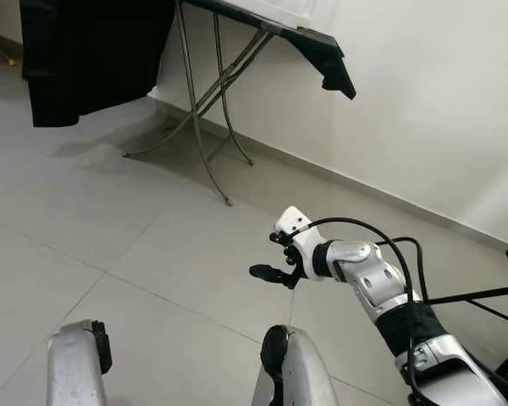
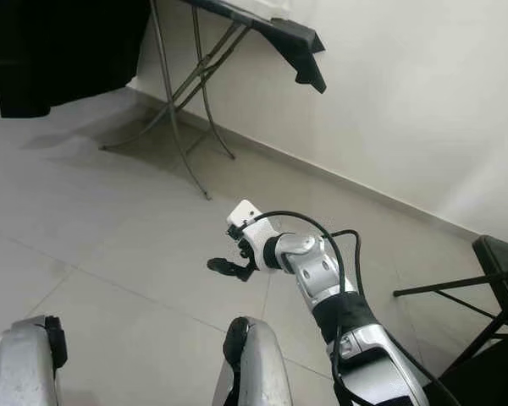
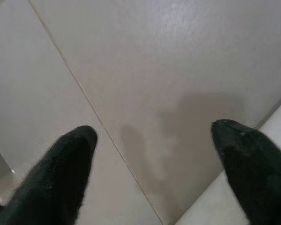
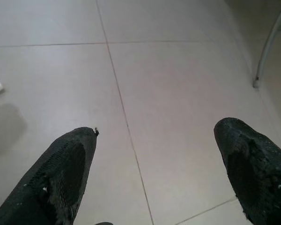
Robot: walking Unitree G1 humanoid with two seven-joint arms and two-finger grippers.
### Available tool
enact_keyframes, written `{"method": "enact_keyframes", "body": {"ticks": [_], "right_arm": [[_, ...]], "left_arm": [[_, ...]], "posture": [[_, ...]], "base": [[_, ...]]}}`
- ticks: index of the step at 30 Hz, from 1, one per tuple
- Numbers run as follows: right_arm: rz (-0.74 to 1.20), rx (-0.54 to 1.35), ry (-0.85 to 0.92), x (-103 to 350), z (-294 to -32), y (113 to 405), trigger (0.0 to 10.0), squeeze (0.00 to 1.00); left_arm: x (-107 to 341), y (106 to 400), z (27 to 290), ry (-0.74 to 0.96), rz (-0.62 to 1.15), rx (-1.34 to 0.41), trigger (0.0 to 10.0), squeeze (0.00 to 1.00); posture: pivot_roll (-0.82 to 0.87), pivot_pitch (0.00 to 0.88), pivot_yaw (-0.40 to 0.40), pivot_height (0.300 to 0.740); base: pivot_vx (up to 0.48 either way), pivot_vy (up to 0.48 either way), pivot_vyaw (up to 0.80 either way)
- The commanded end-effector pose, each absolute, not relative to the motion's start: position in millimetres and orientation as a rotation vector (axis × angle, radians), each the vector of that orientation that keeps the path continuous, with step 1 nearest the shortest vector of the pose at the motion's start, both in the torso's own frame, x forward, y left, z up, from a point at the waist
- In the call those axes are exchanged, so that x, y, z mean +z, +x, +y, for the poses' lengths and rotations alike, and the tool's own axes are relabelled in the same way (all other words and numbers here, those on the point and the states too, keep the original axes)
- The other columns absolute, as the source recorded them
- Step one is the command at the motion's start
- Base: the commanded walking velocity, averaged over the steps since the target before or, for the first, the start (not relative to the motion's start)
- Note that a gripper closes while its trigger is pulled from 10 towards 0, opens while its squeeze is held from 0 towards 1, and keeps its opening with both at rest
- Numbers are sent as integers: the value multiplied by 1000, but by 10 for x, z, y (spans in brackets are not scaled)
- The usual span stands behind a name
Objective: Building children table
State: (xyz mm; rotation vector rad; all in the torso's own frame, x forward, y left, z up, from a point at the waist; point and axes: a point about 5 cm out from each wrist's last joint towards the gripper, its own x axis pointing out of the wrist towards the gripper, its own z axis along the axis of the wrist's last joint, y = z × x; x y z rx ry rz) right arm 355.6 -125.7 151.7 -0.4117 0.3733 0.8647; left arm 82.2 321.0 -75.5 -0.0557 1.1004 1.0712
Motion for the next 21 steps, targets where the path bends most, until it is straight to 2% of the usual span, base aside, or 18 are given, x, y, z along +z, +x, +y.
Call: {"method": "enact_keyframes", "body": {"ticks": [1, 9, 11, 13, 14, 15, 16, 21], "right_arm": [[363, 834, -406, 1552, -1326, 3594, 10000, 0], [365, 833, -415, 1556, -1326, 3621, 10000, 0], [383, 832, -424, 1521, -1324, 3624, 10000, 0], [388, 833, -427, 1508, -1322, 3624, 10000, 0], [391, 834, -428, 1499, -1320, 3624, 10000, 0], [391, 834, -428, 1499, -1320, 3624, 10000, 0], [393, 834, -428, 1494, -1318, 3624, 10000, 0], [400, 837, -433, 1487, -1330, 3630, 10000, 0]], "left_arm": [[-833, 788, 3068, -92, 1147, 1052, 10000, 1000], [-841, 776, 3055, -137, 1162, 1078, 10000, 1000], [-904, 739, 2956, -147, 1262, 945, 10000, 1000], [-925, 712, 2924, -144, 1300, 891, 10000, 1000], [-926, 659, 2944, -73, 1345, 838, 10000, 1000], [-926, 659, 2944, -73, 1345, 838, 10000, 1000], [-937, 578, 2950, -12, 1411, 752, 10000, 1000], [-942, 392, 2982, 77, 1545, 595, 10000, 984]], "posture": [[47, 0, -306, 300], [82, 0, -307, 300], [100, 0, -301, 300], [101, 0, -300, 300], [108, 0, -305, 300], [108, 0, -305, 300], [110, 0, -308, 300], [116, 0, -319, 300]], "base": [[0, 0, 0], [0, 0, 0], [0, 0, 0], [0, 0, 0], [0, 0, 0], [0, 0, 0], [0, 0, 0], [0, 0, 0]]}}
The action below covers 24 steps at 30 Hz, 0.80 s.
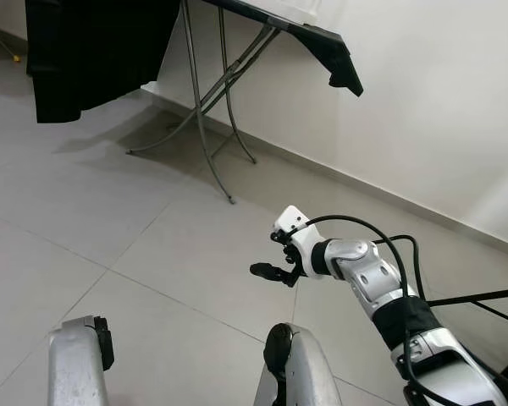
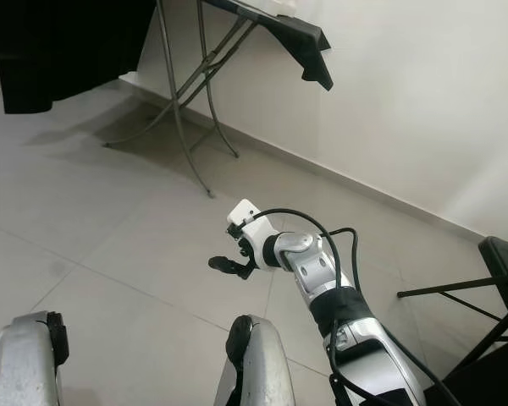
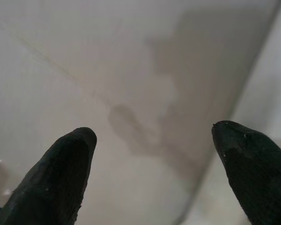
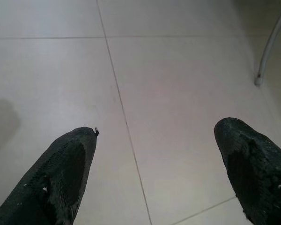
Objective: Building children table
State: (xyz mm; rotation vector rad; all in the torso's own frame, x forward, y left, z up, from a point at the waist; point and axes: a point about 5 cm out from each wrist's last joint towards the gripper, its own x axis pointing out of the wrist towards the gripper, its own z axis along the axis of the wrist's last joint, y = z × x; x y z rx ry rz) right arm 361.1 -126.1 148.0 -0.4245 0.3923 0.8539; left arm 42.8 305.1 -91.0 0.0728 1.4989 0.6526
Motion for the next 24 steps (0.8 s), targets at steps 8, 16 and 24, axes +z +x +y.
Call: {"method": "enact_keyframes", "body": {"ticks": [8, 16, 24], "right_arm": [[406, 839, -445, 1499, -1344, 3652, 10000, 0], [422, 843, -456, 1465, -1367, 3636, 10000, 0], [436, 848, -463, 1428, -1382, 3632, 10000, 0]], "left_arm": [[-933, 431, 2933, 139, 1628, 438, 10000, 0], [-959, 537, 2682, -18, 1649, 262, 10000, 0], [-868, 562, 2595, -180, 1634, 198, 10000, 0]], "posture": [[118, 0, -336, 300], [116, 0, -338, 300], [119, 0, -345, 300]], "base": [[0, 0, 0], [0, 0, 0], [0, 0, 0]]}}
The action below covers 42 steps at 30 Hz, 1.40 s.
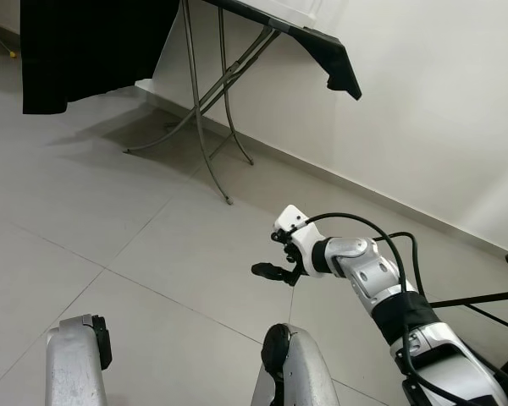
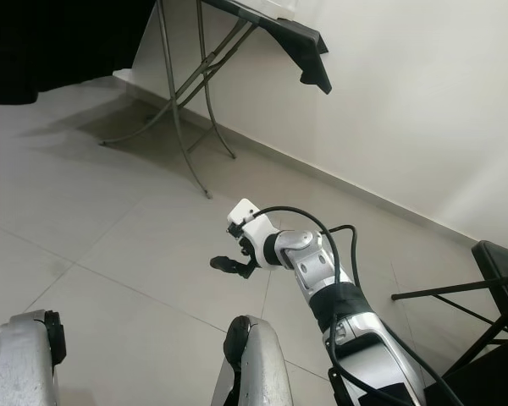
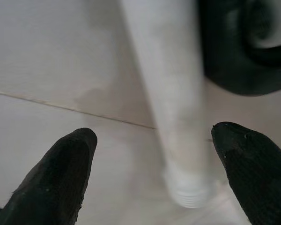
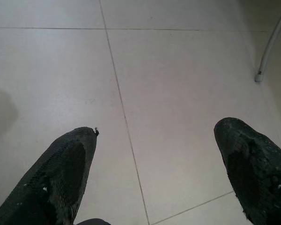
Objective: Building children table
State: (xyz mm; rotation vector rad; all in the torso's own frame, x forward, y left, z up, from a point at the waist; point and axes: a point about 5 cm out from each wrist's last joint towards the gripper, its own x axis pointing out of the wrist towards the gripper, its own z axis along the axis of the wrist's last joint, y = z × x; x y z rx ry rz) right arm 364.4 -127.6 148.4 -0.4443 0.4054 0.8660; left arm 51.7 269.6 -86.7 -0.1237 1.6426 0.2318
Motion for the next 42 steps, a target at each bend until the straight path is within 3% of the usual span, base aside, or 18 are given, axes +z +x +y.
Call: {"method": "enact_keyframes", "body": {"ticks": [1, 10, 19, 34, 41, 42], "right_arm": [[436, 848, -463, 1428, -1382, 3632, 10000, 0], [437, 859, -469, 1411, -1362, 3625, 10000, 0], [431, 876, -460, 1415, -1338, 3596, 10000, 0], [425, 875, -470, 1474, -1408, 3567, 10000, 0], [404, 898, -458, 1577, -1419, 3491, 10000, 0], [408, 900, -458, 1590, -1442, 3468, 10000, 0]], "left_arm": [[-868, 562, 2595, -180, 1634, 198, 10000, 0], [-898, 547, 2443, -319, 1618, 174, 10000, 0], [-1082, 374, 2448, -125, 1593, 329, 10000, 0], [-1170, 395, 2288, -116, 1505, 379, 10000, 0], [-1166, 379, 2360, -61, 1446, 453, 10000, 0], [-1165, 376, 2368, -57, 1444, 458, 941, 0]], "posture": [[119, 0, -345, 300], [114, 0, -342, 300], [71, 0, -356, 300], [-5, 0, -378, 300], [-89, 15, -400, 300], [-118, 30, -400, 300]], "base": [[0, 0, 0], [0, 0, 0], [0, 0, 0], [0, 0, 0], [0, 0, 0], [0, 0, 0]]}}
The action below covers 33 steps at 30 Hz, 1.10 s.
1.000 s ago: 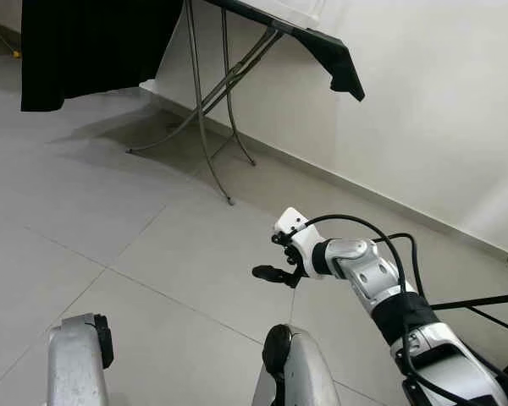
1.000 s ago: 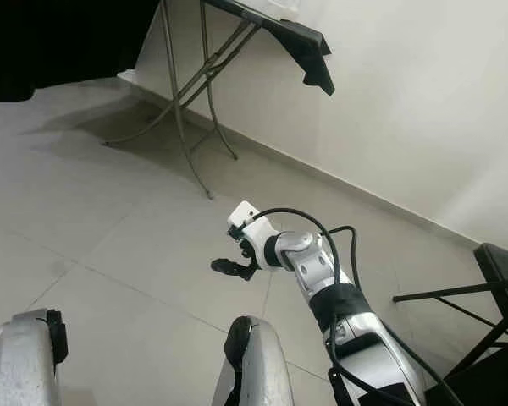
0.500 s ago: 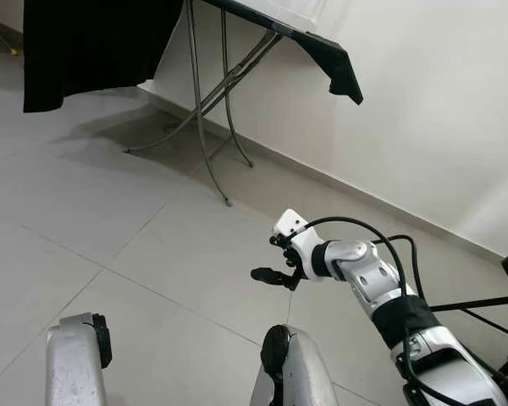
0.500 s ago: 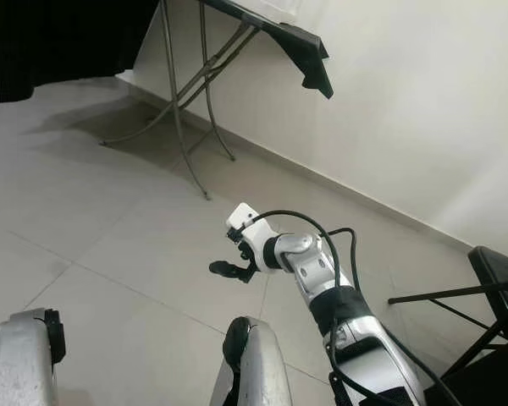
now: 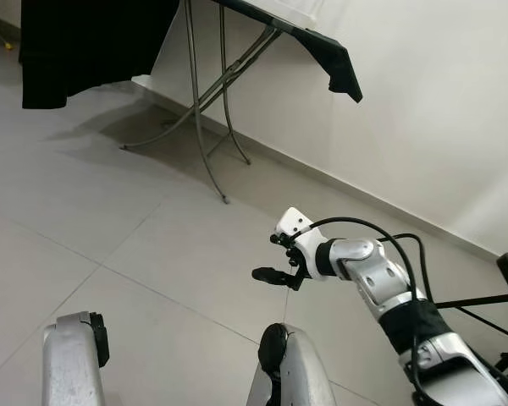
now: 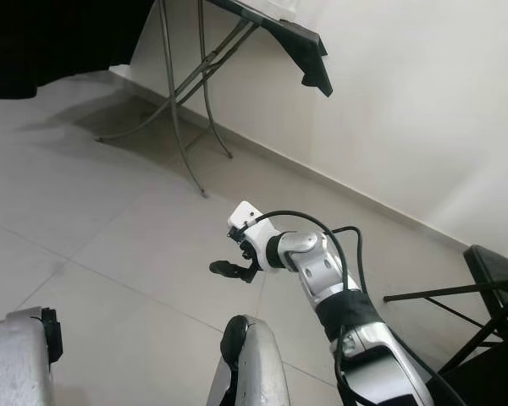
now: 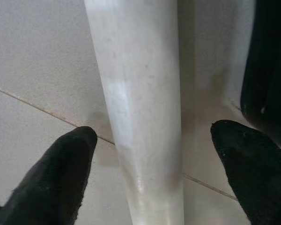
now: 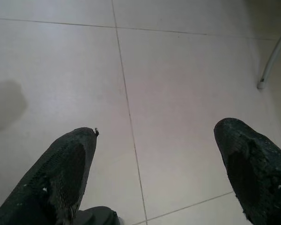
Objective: Building children table
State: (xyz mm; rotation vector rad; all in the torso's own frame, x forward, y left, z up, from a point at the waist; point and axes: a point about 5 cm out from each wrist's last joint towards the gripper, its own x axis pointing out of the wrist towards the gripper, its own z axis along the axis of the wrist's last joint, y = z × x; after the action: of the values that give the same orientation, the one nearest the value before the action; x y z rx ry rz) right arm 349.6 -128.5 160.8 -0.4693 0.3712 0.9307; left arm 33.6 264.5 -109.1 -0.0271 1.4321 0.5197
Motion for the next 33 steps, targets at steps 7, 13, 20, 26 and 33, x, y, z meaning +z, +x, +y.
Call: {"method": "enact_keyframes", "body": {"ticks": [7, 13, 20, 26, 33], "right_arm": [[417, 886, -462, 1653, -1551, 3395, 10000, 0], [390, 890, -441, 1757, -1555, 3352, 10000, 0], [352, 880, -391, 1834, -1514, 3339, 10000, 0], [275, 825, -290, 1897, -1446, 3389, 10000, 0], [189, 793, -179, 1947, -1292, 3434, 10000, 0]], "left_arm": [[-1167, 309, 2384, -20, 1460, 475, 0, 0], [-1150, 255, 2464, 32, 1457, 527, 0, 0], [-1123, 335, 2530, 69, 1412, 572, 0, 0], [-940, 957, 2770, 20, 1145, 636, 0, 0], [-400, 1915, 3063, 39, 737, 608, 0, 0]], "posture": [[-177, 44, -400, 300], [-205, 48, -400, 300], [-212, 39, -400, 300], [-155, 26, -383, 300], [-109, 9, -345, 300]], "base": [[0, 0, 0], [0, 0, 0], [0, 0, 0], [0, 0, 0], [0, 0, 0]]}}
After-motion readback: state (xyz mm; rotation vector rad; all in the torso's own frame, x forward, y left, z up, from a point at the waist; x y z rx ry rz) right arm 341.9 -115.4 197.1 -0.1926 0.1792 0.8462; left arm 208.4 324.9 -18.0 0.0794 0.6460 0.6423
